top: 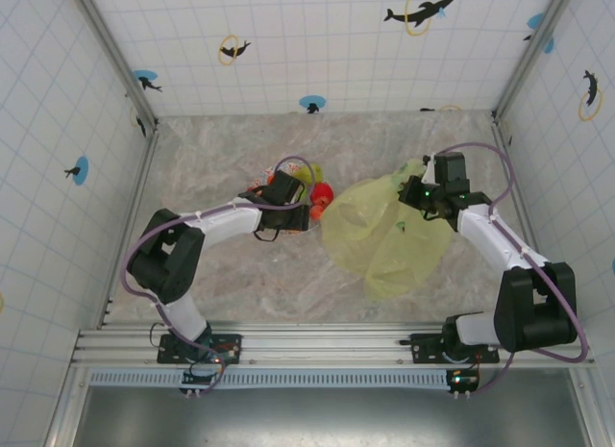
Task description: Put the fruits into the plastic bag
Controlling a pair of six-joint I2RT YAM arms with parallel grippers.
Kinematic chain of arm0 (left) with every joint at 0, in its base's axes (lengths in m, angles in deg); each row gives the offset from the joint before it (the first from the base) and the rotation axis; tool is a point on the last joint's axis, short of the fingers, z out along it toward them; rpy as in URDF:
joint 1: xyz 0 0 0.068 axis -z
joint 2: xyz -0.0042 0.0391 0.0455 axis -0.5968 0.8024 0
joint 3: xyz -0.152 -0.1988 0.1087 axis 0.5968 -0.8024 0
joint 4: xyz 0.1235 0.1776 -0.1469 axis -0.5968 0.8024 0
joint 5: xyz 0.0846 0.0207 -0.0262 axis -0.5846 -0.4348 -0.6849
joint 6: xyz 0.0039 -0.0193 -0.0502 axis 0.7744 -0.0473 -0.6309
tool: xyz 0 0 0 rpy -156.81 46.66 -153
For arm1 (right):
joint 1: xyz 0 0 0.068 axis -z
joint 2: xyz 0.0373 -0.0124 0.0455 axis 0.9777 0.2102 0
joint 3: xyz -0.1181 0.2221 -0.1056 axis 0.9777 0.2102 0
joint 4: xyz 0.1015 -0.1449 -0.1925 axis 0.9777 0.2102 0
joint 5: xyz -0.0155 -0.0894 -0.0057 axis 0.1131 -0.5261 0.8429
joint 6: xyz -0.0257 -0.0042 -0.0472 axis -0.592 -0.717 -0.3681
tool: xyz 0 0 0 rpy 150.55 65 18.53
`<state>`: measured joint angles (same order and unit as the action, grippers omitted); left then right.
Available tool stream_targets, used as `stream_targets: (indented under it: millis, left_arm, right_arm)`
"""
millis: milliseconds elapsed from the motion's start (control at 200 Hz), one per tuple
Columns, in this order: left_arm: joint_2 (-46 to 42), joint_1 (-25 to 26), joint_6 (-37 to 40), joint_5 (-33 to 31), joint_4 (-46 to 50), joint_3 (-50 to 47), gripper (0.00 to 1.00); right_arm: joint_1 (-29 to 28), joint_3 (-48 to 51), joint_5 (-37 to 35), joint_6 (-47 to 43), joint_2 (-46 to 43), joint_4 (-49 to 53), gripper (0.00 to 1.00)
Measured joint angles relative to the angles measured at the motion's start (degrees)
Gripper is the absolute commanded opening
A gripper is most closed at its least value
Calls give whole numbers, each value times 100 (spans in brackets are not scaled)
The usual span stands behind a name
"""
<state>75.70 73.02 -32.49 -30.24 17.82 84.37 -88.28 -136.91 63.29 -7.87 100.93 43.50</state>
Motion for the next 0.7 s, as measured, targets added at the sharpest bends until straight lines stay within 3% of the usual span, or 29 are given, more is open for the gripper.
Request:
stream_targets:
  millis: [380,550,701]
  left_arm:
    - [-28,149,92,-201,-35,-52,58]
    - [-1069,476,92,-173,-149,-763,54]
    - [-2096,1139,116,9,-339,-1700,52]
  right_arm:
    - [0,0,33,2,2,-31,0]
    - [0,2,13,0,2,-4,0]
    - [0,2,-15,4,0,66,0]
